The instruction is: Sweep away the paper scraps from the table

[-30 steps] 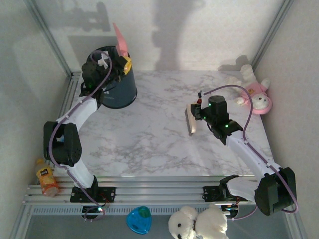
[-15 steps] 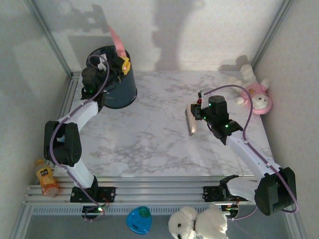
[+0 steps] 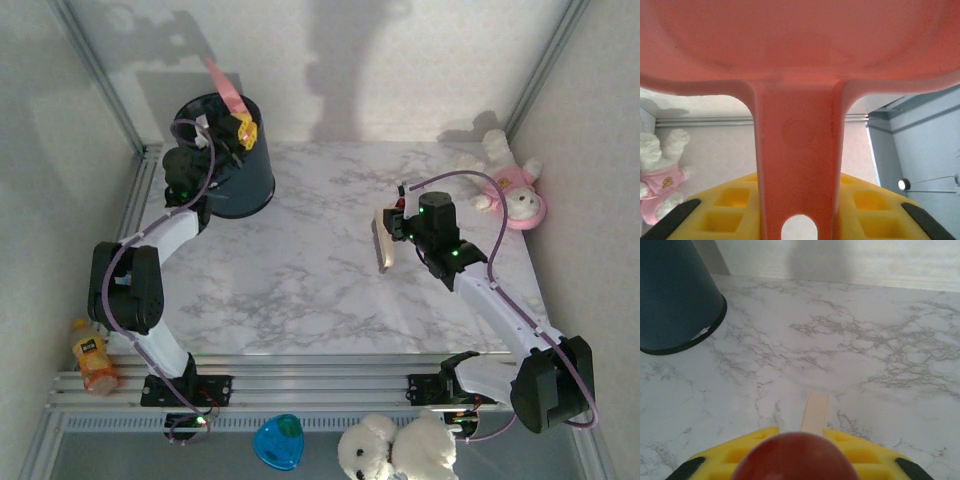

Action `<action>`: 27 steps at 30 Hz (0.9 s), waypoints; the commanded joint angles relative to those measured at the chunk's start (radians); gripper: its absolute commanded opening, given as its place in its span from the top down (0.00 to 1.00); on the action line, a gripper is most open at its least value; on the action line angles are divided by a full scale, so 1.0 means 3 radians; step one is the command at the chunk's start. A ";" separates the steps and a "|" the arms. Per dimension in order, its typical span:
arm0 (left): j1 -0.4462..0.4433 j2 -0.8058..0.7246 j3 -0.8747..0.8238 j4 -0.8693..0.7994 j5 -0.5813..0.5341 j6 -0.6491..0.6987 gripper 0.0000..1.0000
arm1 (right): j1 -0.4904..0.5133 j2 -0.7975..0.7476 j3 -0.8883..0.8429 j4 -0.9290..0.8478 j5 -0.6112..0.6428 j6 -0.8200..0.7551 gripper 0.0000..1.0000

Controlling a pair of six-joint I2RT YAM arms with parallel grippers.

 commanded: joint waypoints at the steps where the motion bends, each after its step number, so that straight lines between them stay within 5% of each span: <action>1: 0.0013 -0.0044 -0.0031 0.0466 -0.0093 -0.0177 0.81 | -0.0022 0.0011 -0.0027 0.0090 0.0016 0.0024 1.00; 19: -0.0130 0.0094 -0.0018 0.0864 -0.0394 -0.0475 0.80 | -0.0025 0.0015 -0.0016 0.0088 0.0028 0.0004 1.00; 27: -0.0130 0.0017 0.0285 -0.0380 -0.0136 0.0597 0.81 | -0.0035 -0.0010 -0.0027 0.0085 0.0037 -0.0002 1.00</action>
